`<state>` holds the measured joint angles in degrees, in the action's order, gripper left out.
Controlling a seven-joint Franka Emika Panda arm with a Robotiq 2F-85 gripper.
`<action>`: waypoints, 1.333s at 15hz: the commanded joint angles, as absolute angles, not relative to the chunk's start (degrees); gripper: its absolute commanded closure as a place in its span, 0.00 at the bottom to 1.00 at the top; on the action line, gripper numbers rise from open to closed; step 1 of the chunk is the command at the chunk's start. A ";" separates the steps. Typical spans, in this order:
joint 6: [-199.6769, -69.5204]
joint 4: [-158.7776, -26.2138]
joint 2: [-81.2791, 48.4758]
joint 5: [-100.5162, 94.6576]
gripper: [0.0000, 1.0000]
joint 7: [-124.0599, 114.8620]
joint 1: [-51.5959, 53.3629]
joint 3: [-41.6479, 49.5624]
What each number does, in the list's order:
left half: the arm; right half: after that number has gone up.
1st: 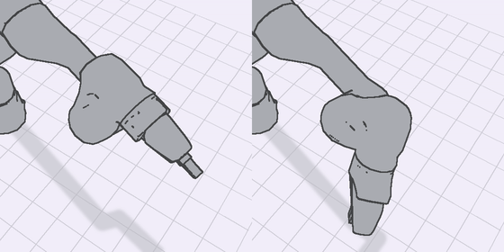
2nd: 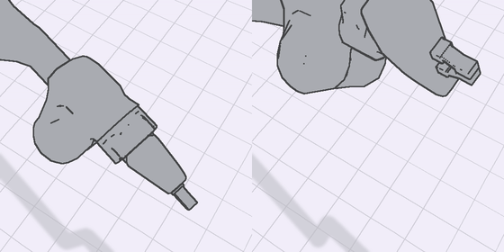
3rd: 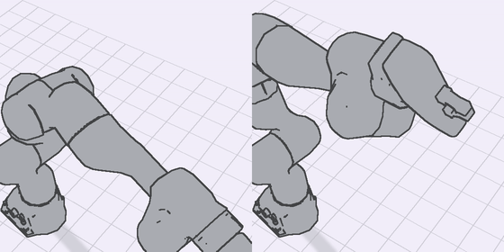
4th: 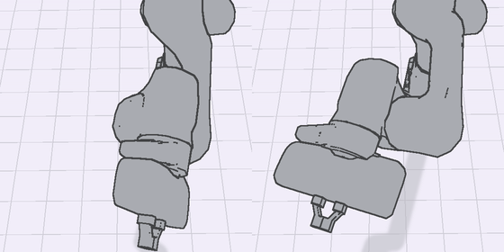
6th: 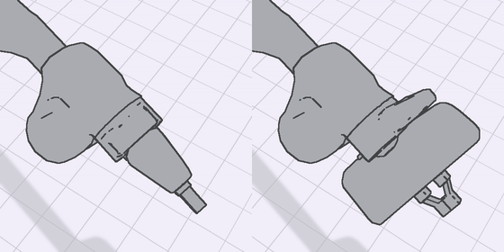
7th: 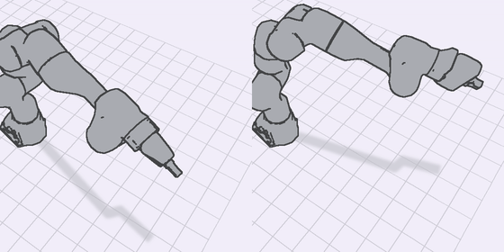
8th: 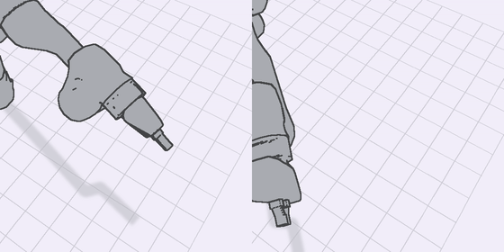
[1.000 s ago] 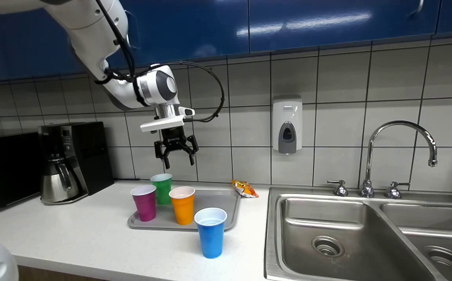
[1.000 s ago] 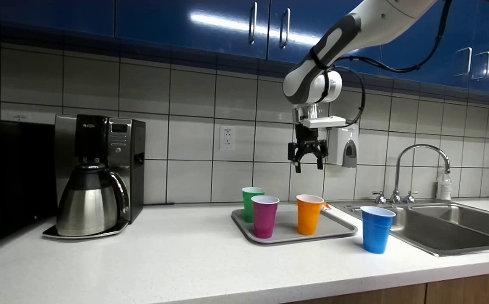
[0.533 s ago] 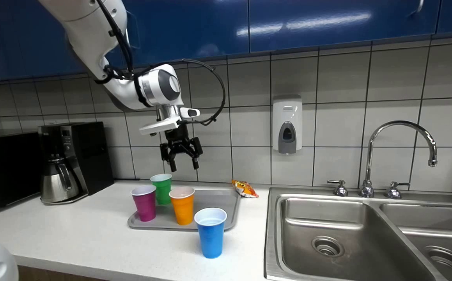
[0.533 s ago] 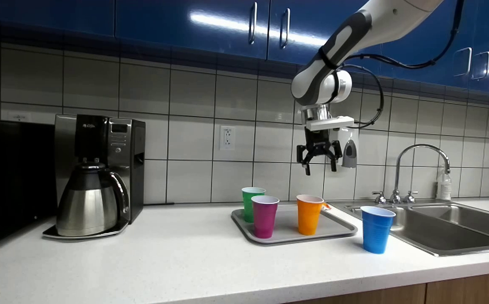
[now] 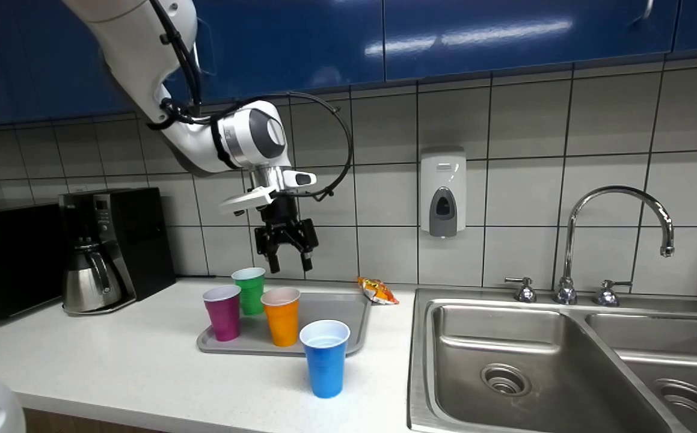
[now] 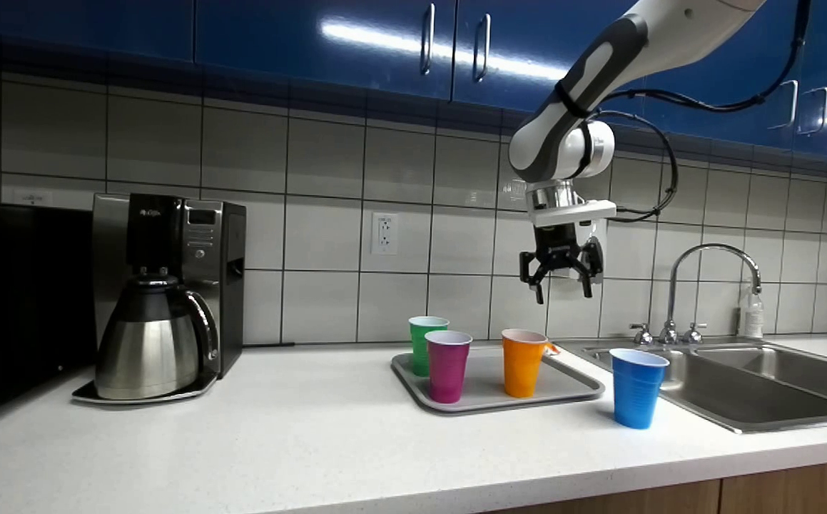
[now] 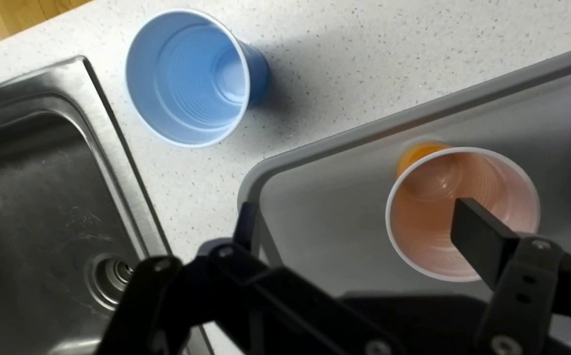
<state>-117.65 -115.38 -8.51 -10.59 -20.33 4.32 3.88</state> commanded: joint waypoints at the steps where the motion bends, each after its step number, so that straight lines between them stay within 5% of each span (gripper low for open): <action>1: -118.66 -119.78 -4.77 -11.34 0.00 -22.05 2.59 3.76; 20: -122.80 -127.61 -4.58 -5.39 0.00 -9.09 -1.21 3.80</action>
<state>-121.30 -126.56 -4.60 -6.94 -13.87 -0.23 4.44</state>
